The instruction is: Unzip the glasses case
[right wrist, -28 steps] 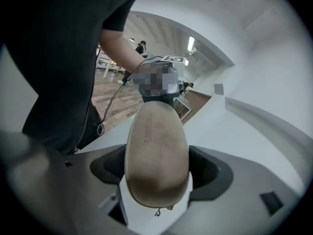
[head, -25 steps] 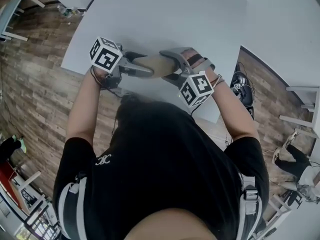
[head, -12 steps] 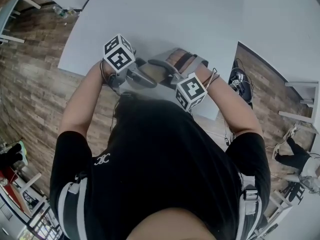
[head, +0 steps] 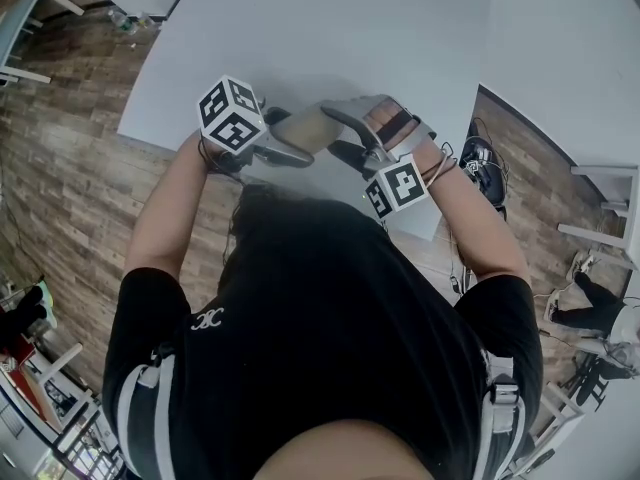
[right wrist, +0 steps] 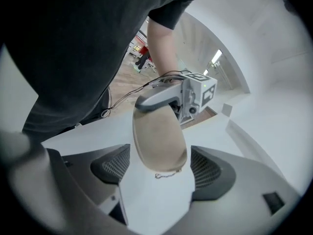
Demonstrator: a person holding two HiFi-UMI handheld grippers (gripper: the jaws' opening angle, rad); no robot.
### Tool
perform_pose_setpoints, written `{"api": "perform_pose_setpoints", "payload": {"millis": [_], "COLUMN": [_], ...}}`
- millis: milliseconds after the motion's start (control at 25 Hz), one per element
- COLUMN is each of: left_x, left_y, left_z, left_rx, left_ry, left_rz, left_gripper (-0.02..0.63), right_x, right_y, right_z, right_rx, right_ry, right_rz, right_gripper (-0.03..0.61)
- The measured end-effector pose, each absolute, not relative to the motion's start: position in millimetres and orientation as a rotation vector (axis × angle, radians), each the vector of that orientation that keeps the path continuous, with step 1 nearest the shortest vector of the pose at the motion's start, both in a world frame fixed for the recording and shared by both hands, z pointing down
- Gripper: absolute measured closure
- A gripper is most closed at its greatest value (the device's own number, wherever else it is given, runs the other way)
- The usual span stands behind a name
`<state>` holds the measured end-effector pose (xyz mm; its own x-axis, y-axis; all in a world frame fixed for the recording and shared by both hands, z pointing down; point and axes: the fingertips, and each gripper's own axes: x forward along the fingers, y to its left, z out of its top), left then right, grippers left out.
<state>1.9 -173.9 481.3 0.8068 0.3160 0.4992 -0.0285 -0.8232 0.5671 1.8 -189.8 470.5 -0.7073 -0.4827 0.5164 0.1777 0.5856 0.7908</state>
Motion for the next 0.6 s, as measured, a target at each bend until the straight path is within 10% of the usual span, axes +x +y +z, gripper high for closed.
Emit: {"api": "perform_pose_setpoints", "payload": {"millis": [400, 600], "left_x": [-4, -13], "left_y": [-175, -161], "left_z": [439, 395], "left_rx": [2.604, 2.543], "left_ry": [0.215, 0.391], "left_rz": [0.576, 0.290], "left_gripper": [0.250, 0.249], "right_x": [36, 42], "right_y": [-214, -218], "right_z": [383, 351], "right_rx": [0.531, 0.536], "right_ry": [-2.631, -2.903], "right_rz": [-0.472, -0.155], "right_gripper": [0.241, 0.500]}}
